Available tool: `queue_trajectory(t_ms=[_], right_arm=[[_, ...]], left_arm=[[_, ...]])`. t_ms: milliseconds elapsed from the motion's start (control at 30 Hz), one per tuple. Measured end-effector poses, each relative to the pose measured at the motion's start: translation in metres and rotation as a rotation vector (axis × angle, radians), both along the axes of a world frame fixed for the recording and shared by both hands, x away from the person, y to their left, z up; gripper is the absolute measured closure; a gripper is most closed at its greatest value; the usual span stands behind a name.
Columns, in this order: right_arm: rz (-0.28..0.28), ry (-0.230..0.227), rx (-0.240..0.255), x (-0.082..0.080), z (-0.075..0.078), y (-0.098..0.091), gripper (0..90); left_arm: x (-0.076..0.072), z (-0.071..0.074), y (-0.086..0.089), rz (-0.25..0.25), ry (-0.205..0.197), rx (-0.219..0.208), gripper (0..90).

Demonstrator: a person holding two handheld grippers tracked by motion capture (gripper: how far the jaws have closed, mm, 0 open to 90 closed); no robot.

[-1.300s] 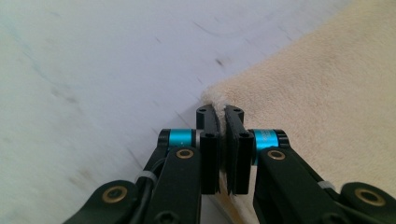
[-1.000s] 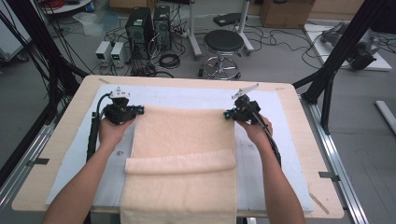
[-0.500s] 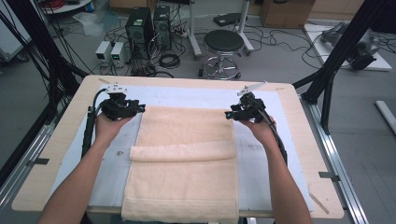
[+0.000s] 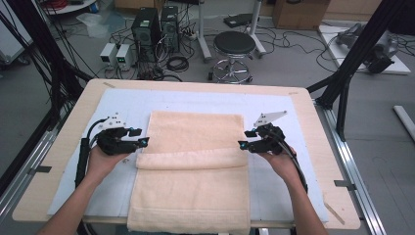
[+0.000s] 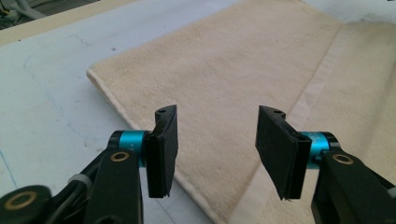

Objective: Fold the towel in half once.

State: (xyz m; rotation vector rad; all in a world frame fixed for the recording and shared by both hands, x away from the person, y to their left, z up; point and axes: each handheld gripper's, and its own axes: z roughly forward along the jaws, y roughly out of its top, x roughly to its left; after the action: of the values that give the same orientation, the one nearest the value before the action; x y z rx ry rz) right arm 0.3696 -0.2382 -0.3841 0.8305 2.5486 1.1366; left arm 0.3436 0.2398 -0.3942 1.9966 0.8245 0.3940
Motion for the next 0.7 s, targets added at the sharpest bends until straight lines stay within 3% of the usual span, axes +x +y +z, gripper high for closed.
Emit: queue_trajectory(t_ms=[100,167,300,367,533,700], right_arm=[[0.01,0.033,-0.029,-0.006,-0.003,0.002,45.9],[0.017,0.001,-0.036,-0.011,-0.005,0.003,46.6],[0.004,0.012,-0.014,-0.016,-0.012,0.0,46.5],[0.002,0.013,-0.003,-0.016,-0.017,-0.001,46.6],[0.006,0.034,-0.009,-0.014,-0.031,0.006,47.6],[0.032,0.066,-0.094,-0.013,-0.043,0.018,56.0]], left_arm=[[-0.008,-0.006,-0.001,-0.015,0.009,0.024,48.8],[-0.013,-0.011,0.0,-0.015,0.006,0.028,47.3],[-0.021,-0.02,0.004,-0.01,0.009,0.01,44.8],[-0.022,-0.024,0.004,-0.009,0.021,-0.001,44.5],[-0.021,-0.033,0.002,-0.018,0.067,0.035,45.5],[-0.021,-0.043,0.0,-0.045,0.1,0.069,58.7]])
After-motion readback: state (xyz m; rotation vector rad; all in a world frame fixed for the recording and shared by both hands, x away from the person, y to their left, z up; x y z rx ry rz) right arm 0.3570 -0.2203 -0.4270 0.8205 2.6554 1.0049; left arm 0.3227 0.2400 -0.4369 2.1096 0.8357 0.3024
